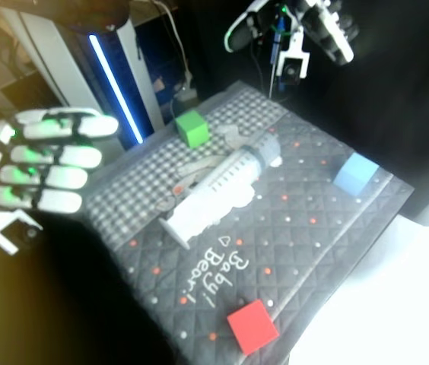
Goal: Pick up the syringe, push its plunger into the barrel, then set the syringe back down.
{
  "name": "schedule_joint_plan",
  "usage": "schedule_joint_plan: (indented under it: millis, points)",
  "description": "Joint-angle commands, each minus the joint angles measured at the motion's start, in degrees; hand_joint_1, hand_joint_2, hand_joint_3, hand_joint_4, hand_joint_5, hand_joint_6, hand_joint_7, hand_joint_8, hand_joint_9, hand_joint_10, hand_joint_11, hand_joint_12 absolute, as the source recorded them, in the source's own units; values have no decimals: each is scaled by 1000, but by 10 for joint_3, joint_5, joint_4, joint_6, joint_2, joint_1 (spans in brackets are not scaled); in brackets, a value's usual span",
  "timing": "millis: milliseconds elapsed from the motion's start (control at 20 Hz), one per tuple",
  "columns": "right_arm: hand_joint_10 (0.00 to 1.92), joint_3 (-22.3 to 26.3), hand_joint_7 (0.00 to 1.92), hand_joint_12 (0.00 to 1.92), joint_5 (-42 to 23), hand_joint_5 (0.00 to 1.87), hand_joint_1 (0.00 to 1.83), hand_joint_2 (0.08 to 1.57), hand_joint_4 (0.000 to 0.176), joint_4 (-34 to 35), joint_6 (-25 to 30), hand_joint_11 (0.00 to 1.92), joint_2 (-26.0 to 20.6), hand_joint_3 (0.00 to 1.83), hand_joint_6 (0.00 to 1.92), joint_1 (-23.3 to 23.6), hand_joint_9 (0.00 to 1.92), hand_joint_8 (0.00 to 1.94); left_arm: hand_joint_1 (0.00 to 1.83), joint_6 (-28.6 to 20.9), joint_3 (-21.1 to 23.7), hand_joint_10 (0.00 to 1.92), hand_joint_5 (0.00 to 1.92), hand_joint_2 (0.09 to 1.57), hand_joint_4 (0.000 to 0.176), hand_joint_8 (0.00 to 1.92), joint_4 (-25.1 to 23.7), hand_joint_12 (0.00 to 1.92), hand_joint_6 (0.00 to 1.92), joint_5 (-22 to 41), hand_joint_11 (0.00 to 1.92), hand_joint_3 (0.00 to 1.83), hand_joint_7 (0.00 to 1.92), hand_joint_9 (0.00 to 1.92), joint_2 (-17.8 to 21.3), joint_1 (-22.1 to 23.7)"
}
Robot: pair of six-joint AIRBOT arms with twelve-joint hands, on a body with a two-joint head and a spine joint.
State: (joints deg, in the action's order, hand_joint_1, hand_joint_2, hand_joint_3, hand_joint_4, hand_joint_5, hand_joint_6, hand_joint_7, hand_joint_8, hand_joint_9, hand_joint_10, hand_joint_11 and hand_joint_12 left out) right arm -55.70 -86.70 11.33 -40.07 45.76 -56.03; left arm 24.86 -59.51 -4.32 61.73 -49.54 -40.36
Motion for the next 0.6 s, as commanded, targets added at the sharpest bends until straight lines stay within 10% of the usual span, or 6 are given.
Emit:
schedule_joint_plan:
  millis: [0, 100, 550]
  points:
    - [9, -3, 115, 238, -69, 83, 662, 571, 58, 8, 3, 13, -1, 25, 0, 2, 133, 4, 550, -4, -1, 0, 34, 826, 15, 2, 12, 85, 3, 62, 0, 14, 107, 53, -2, 5]
    - [8, -4, 124, 234, -69, 86, 630, 584, 57, 8, 3, 1, 0, 24, 1, 2, 136, 5, 542, -4, -2, 0, 48, 796, 42, 0, 4, 14, 6, 55, 9, 0, 69, 16, -3, 8]
    - [0, -4, 117, 253, -69, 84, 700, 593, 36, 8, 4, 6, 0, 14, 0, 2, 114, 0, 489, -4, -19, 5, 25, 803, 22, 11, -76, 3, 2, -33, 8, 0, 44, 15, -14, 46]
